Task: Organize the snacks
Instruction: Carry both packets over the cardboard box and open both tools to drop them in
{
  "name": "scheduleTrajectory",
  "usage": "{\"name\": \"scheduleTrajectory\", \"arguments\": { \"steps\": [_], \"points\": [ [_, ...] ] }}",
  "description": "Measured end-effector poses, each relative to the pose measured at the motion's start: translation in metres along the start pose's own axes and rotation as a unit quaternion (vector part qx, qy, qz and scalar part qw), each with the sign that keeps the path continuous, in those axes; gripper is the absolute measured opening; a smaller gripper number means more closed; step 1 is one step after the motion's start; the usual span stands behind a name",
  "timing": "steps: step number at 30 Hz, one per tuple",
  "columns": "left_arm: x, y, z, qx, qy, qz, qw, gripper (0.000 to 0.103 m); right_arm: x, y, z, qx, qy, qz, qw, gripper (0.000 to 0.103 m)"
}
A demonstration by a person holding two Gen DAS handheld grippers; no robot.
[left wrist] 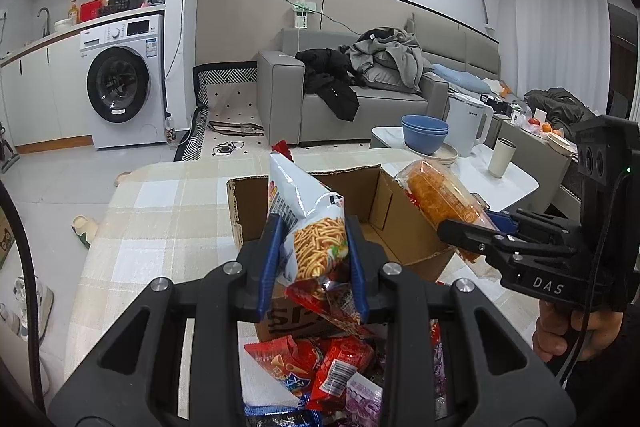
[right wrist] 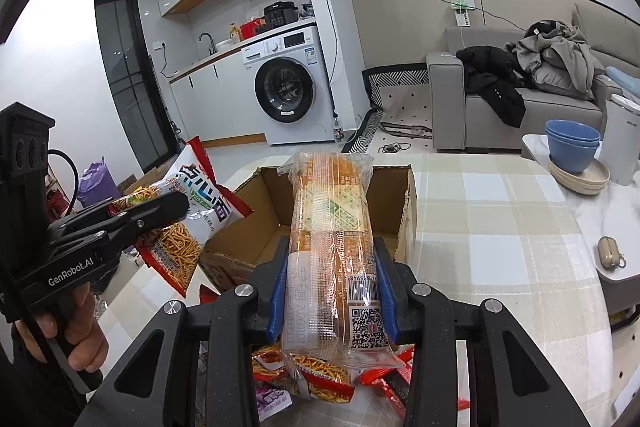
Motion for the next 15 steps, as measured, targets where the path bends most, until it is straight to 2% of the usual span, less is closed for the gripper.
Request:
{"name": "scheduleTrajectory", "arguments": {
  "steps": [9,15],
  "points": [
    [0.022,-0.023,-0.008,0.003,0.007,0.002,1.0,0.027,0.011,-0.016,0.001,0.007,0.001,-0.004,1.0,0.038],
    [0.03,-0.047,-0.015,0.003,0.01,-0.012,0.9999,0.028,0.012,-0.029,0.002,0.005,0.005,-0.016,1.0,0.038]
  ]
}}
Point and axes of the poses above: each gripper's, at about its wrist camera, not at the fingertips, and y roughly against the way its jaws point, z to its right, x to its top, the point moved 4 cm from there along -y, roughly the way its jaws point, and after that the axes turned 14 degrees about -z, right-handed, at the moved point
